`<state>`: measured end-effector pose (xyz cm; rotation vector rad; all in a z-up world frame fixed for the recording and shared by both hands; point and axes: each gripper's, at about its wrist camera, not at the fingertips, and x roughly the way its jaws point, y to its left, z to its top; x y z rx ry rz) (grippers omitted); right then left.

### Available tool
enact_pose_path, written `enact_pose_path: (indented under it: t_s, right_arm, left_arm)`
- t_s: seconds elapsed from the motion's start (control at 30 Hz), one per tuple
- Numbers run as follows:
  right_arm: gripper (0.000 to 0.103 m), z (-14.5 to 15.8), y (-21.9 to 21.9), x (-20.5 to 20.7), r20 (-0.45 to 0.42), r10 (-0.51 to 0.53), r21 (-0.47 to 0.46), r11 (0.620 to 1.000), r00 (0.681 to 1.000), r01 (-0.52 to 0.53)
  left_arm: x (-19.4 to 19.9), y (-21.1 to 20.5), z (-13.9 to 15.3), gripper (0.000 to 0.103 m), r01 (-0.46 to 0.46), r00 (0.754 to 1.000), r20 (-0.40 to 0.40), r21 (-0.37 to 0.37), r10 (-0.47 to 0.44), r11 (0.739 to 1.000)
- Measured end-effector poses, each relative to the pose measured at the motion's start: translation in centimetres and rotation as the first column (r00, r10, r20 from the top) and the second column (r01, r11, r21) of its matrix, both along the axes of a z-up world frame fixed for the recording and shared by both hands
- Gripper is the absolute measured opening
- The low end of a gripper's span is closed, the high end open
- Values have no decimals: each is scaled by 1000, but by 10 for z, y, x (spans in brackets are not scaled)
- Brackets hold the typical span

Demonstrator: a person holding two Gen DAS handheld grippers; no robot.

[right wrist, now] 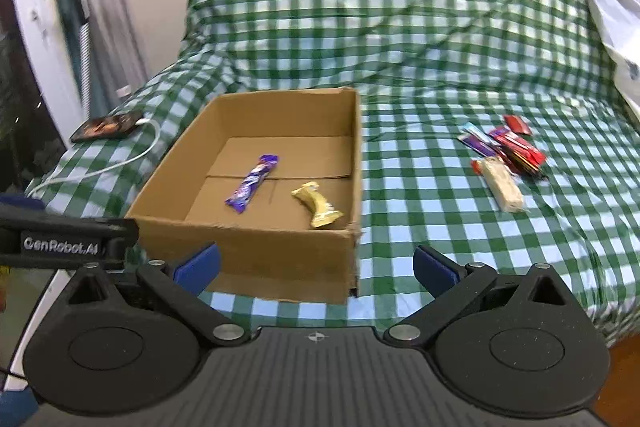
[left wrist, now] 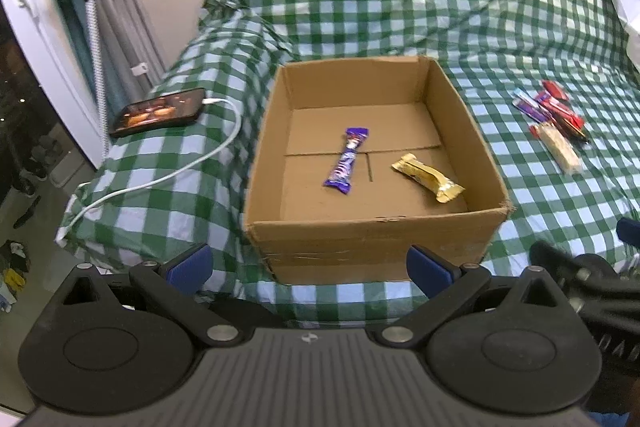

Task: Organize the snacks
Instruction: 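Grasp the white nut bar with the left gripper while the right grasps the dark brown bar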

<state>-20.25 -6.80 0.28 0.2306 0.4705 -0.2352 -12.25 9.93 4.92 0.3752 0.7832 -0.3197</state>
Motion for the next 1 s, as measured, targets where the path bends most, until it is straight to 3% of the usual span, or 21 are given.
enact_pose_path:
  t_s: [0.27,0.6,0.77,0.93,1.0]
  right_arm:
    - [102,-5,-71,-13,24,-190,28,982,982,189]
    - [102,-30,-197,-36,3,-459,33,888,888,459]
    - [102,-46,-264,-16,3,-499,19,866,866,499]
    - [102,-74,-326,46,-38,-467,-72,883,883,464]
    - [102,-88,-348,73,-69,-445,-121,892,893,436]
  left_arm:
    - [9,-56,2,103,76,996,-43,3,-76,997]
    - [35,-192,-12,103,201,967,-158,-17,-201,979]
    - [62,-282,-52,103,255,931,-271,8,-244,967]
    - [91,-376,-111,103,305,877,-397,21,-272,952]
    - [100,-404,-130,103,304,866,-424,26,-265,952]
